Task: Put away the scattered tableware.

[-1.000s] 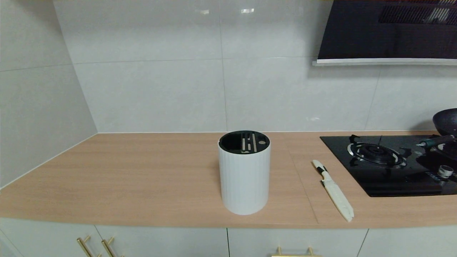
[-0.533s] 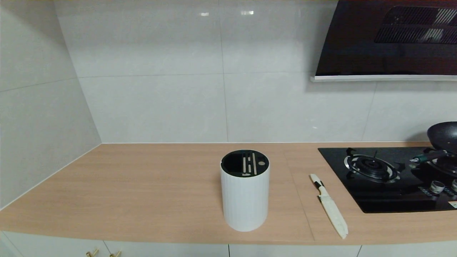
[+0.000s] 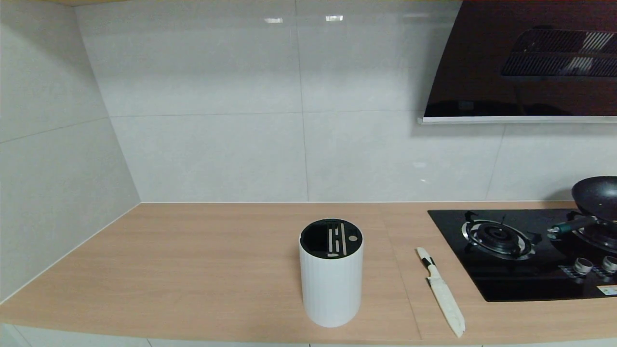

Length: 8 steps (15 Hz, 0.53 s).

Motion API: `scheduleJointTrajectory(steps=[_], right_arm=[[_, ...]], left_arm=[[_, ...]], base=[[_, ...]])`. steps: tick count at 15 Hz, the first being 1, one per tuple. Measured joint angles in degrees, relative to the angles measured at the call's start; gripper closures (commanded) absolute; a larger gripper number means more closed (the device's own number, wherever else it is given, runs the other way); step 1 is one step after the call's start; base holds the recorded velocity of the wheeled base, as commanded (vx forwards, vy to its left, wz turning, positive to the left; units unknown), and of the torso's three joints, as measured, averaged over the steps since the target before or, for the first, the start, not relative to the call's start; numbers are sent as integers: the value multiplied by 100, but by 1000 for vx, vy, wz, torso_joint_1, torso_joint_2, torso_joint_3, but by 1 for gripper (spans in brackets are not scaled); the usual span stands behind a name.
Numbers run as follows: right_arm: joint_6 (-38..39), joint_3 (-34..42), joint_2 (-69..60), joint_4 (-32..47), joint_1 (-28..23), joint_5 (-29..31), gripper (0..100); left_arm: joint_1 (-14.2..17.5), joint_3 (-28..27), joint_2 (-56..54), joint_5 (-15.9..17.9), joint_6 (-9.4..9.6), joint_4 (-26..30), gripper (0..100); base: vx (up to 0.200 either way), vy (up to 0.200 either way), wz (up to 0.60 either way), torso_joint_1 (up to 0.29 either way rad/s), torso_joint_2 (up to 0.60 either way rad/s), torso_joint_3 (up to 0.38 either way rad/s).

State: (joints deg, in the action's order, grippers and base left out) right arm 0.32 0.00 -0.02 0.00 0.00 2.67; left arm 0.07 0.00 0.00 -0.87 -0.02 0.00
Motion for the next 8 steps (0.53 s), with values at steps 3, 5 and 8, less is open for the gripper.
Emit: scheduleJointTrajectory(steps=[3,5,8], right_arm=[[-2,0,0,0,0,0,0],[-10,0,2,0,0,-2,0],[-67,0,2,0,0,-33,0]], left_arm=[[0,0,0,0,2,0,0],[0,0,0,0,2,2,0],[0,0,0,0,2,0,0]], base=[[0,0,0,0,0,0],[0,0,0,0,0,0],[0,0,0,0,0,0]])
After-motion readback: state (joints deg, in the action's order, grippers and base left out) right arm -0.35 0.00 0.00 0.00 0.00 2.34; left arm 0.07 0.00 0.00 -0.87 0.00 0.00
